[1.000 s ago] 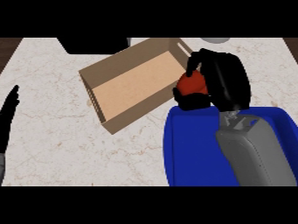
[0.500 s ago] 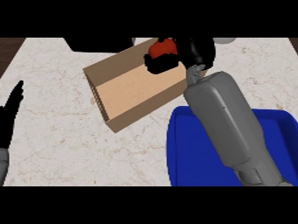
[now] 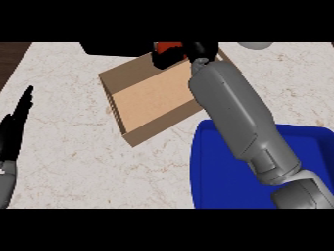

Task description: Pick the bell pepper from the tray and place it in the cardboard box

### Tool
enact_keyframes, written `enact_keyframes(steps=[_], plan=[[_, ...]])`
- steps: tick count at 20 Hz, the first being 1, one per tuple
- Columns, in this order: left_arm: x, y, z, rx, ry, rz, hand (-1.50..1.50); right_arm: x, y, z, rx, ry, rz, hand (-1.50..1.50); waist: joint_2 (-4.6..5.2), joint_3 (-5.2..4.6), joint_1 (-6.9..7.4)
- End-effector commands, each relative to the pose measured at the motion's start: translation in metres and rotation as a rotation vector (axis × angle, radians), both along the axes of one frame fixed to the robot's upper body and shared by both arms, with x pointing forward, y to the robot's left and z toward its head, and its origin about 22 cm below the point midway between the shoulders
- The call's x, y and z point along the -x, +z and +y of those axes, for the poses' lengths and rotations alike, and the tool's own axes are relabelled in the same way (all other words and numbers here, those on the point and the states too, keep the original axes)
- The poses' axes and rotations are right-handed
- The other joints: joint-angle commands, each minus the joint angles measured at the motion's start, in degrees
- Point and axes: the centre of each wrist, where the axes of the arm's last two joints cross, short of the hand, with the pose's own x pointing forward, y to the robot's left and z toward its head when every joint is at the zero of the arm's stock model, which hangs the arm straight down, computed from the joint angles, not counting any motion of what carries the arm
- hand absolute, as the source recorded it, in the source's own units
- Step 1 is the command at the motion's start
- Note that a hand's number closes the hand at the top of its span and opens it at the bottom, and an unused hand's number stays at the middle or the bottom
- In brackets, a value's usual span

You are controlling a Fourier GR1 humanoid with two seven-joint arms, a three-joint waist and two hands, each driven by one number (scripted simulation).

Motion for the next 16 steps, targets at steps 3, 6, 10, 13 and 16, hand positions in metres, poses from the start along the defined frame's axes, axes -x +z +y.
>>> enact_keyframes(steps=[3, 6, 10, 13, 16], plan=[[-0.008, 0.002, -0.014, 0.003, -0.021, 0.002, 0.0, -0.014, -0.022, -0.001, 0.031, -0.117, 0.026, 1.5, 0.75, -0.03, 1.27], [-0.008, 0.013, -0.002, 0.004, -0.02, -0.019, 0.0, -0.016, -0.032, -0.008, -0.036, -0.139, 0.122, -1.5, 0.7, 0.0, 1.43], [-0.006, 0.004, -0.009, 0.007, -0.037, -0.01, 0.0, -0.02, -0.028, -0.007, -0.111, -0.143, 0.176, -1.5, 1.06, 0.01, 2.32], [-0.01, -0.01, -0.025, 0.01, -0.049, 0.002, 0.0, -0.019, -0.037, -0.011, -0.139, -0.105, 0.14, -1.5, 1.03, 0.01, 1.89], [-0.014, -0.004, -0.016, 0.004, -0.037, -0.004, 0.0, -0.02, -0.037, -0.011, -0.157, -0.1, 0.04, -1.5, 1.44, 0.01, 2.39]])
